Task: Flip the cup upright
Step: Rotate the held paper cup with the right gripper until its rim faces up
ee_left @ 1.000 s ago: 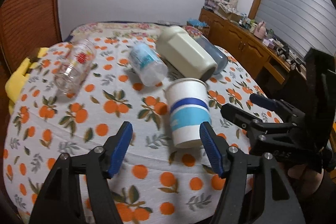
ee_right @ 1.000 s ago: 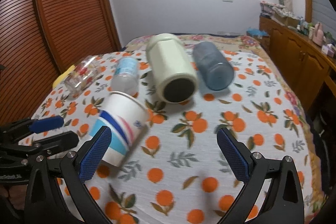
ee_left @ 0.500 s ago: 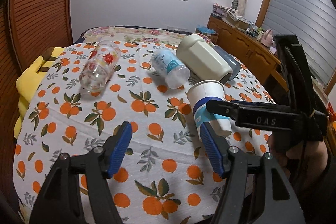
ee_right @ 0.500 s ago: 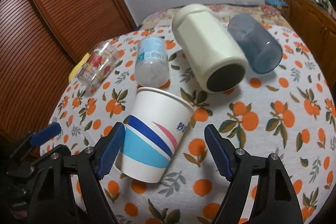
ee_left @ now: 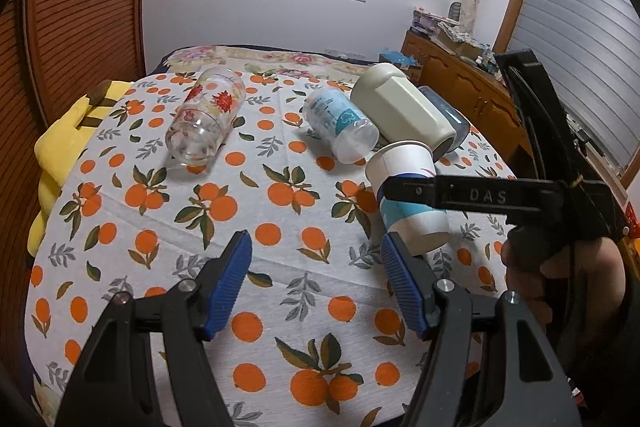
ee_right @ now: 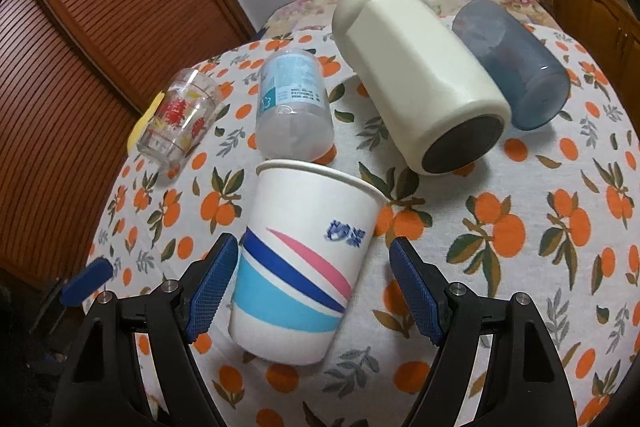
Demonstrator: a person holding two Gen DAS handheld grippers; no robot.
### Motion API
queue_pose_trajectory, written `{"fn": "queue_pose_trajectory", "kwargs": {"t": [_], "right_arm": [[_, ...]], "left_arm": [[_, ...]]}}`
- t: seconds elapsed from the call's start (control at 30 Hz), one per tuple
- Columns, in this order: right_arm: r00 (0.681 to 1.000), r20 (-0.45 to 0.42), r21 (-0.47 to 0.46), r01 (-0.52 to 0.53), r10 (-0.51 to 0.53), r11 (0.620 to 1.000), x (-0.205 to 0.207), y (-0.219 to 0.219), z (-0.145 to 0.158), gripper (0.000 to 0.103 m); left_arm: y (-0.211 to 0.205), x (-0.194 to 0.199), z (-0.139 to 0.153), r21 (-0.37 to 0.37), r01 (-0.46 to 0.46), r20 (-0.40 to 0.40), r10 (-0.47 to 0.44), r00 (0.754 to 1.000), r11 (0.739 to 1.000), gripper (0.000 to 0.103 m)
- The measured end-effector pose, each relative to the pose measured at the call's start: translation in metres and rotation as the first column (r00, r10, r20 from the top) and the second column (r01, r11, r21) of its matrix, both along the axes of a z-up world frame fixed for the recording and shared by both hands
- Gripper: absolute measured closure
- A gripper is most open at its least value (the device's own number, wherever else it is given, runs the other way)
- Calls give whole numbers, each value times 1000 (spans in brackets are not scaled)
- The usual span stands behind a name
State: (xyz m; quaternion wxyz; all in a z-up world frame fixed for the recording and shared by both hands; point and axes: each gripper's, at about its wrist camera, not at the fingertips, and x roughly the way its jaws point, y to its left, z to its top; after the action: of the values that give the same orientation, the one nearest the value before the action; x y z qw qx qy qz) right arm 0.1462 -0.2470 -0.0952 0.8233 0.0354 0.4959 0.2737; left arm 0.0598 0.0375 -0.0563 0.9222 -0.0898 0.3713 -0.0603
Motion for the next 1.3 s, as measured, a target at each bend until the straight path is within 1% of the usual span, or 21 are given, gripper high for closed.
{"fn": "queue_pose_trajectory", "kwargs": {"t": [0.17, 0.27, 0.4, 0.43, 0.47, 0.5, 0.57, 0.63, 0.67, 0.7, 0.8, 0.87, 1.0, 1.07, 1.2, 1.3], "right_arm": [[1000, -30, 2, -4, 4, 1000, 8, 4, -3, 23], [999, -34, -21, -8, 7, 1000, 12, 7, -5, 23], [998, -53, -28, -17, 16, 999, 20, 8, -8, 23], [998, -56, -23, -28, 27, 999, 20, 9, -8, 25], [998, -52, -23, -37, 36, 999, 20, 9, -7, 30], [998, -47, -20, -42, 41, 999, 20, 9, -6, 31], [997, 0, 8, -82, 82, 997, 15, 10, 2, 33], [993, 68, -15, -98, 99, 995, 8, 12, 9, 33], [988, 103, -12, -111, 112, 994, 4, 11, 13, 33], [985, 120, -4, -120, 120, 993, 2, 10, 15, 34], [980, 164, -36, -111, 116, 993, 0, 9, 18, 35], [962, 242, -60, -113, 124, 992, -6, 9, 23, 35], [926, 351, -96, -110, 137, 989, -16, 10, 29, 35], [916, 377, -97, -107, 136, 990, -18, 8, 30, 35], [918, 367, -103, -121, 151, 987, -20, 7, 25, 37], [910, 382, -140, -115, 161, 983, -26, 6, 26, 37]], "left_arm": [[1, 0, -2, -3, -1, -4, 1, 1000, 1000, 36], [1, 0, -2, -2, -1, -5, 1, 1000, 1000, 36], [2, 0, -3, -3, -3, -6, 3, 1000, 1000, 36], [2, 0, -4, -3, -4, -7, 4, 1000, 1000, 36], [2, 0, -4, -4, -4, -7, 4, 1000, 1000, 36], [2, 0, -4, -4, -5, -8, 5, 1000, 1000, 36], [3, 0, -5, -6, -5, -9, 5, 1000, 1000, 36], [3, -1, -5, -6, -5, -10, 5, 1000, 1000, 36], [3, -1, -5, -6, -5, -11, 5, 1000, 1000, 36], [3, 0, -5, -6, -5, -11, 5, 1000, 1000, 36], [3, -1, -5, -7, -6, -11, 6, 1000, 1000, 36], [3, 0, -5, -6, -6, -11, 6, 1000, 1000, 36], [2, 0, -6, -5, -4, -13, 4, 1000, 1000, 36], [2, 1, -7, -5, -3, -15, 3, 1000, 1000, 36], [1, 0, -7, -6, -1, -14, 1, 1000, 1000, 36], [3, 0, -6, -6, -4, -12, 3, 1000, 1000, 36]]}}
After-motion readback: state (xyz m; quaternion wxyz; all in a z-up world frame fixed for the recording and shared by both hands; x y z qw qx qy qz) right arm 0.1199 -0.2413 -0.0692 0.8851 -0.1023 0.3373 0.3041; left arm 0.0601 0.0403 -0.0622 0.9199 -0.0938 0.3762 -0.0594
